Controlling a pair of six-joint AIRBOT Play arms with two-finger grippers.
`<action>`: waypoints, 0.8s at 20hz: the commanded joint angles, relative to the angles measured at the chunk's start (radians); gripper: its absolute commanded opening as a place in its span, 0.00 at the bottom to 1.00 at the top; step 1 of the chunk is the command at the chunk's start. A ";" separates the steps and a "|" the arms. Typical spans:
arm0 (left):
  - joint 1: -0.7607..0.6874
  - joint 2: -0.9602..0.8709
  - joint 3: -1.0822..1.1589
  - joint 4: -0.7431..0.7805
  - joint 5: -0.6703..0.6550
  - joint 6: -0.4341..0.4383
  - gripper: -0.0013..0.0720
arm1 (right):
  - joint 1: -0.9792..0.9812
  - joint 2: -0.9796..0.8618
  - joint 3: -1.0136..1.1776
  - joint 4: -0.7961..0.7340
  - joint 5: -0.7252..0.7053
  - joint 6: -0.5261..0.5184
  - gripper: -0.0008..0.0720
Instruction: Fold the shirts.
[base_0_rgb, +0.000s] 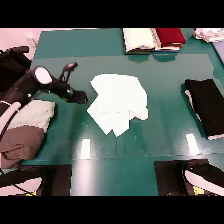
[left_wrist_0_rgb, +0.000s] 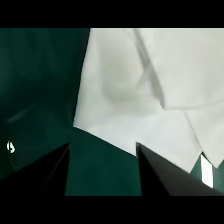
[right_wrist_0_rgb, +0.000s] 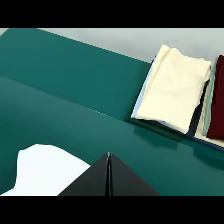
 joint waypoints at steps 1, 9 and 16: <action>0.000 -0.002 -0.142 -0.076 0.171 -0.007 0.68 | 0.001 -0.001 0.001 0.007 0.011 0.001 0.03; -0.026 -0.105 -0.143 -0.257 0.217 0.057 0.68 | 0.001 -0.001 0.001 0.008 0.037 0.020 0.03; -0.039 -0.106 -0.092 -0.203 0.163 0.056 0.05 | 0.001 0.000 0.001 0.003 0.084 0.020 0.03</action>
